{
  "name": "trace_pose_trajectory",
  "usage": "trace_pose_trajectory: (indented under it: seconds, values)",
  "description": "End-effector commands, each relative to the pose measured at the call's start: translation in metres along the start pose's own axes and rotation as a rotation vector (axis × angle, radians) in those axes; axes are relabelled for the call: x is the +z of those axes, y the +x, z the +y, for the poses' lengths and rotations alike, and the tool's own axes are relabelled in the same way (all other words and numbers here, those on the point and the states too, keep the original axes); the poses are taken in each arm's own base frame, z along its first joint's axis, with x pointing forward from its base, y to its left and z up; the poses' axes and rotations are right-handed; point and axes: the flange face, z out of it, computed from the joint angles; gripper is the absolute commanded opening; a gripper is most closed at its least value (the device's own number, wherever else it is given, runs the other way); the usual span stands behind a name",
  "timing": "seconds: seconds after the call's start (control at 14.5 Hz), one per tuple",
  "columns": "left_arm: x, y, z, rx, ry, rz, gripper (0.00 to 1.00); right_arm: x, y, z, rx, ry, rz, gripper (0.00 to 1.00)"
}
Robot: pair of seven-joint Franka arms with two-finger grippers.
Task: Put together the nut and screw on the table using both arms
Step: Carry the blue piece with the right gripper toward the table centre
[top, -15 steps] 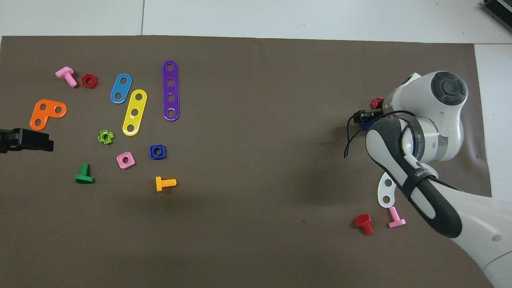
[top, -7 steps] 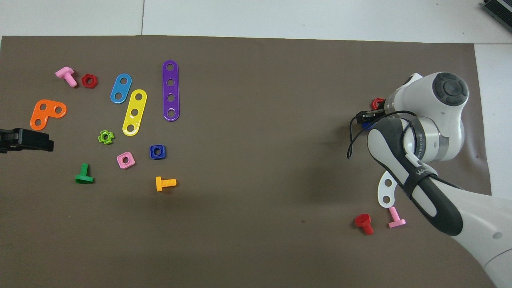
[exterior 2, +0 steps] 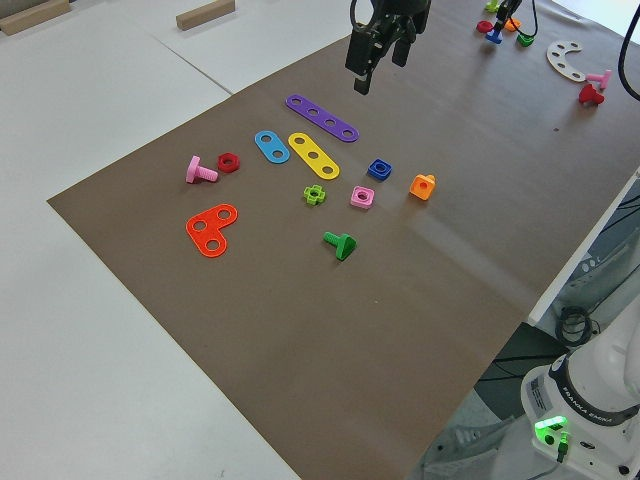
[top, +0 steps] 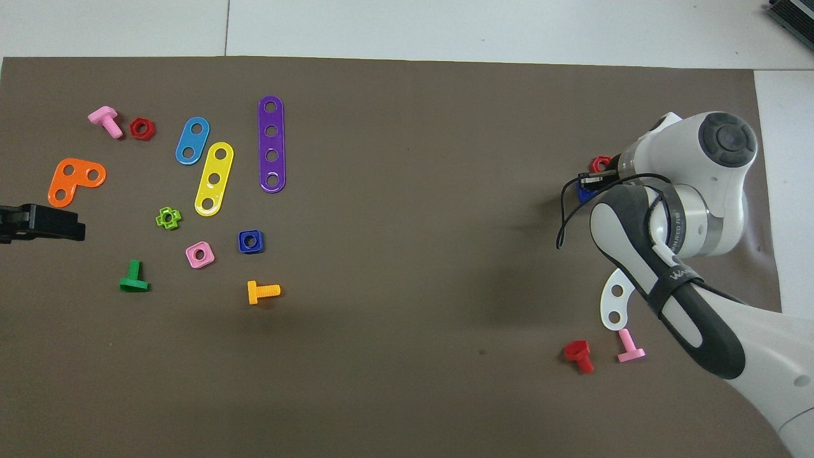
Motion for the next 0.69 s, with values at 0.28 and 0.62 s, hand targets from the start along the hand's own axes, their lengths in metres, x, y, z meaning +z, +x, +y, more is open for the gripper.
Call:
trace_pose_trajectory:
  seconds: [0.28,0.62]
  values:
    - [-0.002,-0.006,-0.002,-0.006,0.007,-0.005,1.00,-0.021,-0.007,-0.126,0.196,0.034,0.037,0.00]
    - [-0.002,-0.006,-0.002,-0.006,0.007,-0.005,1.00,-0.025,-0.042,-0.242,0.318,0.049,0.034,0.00]
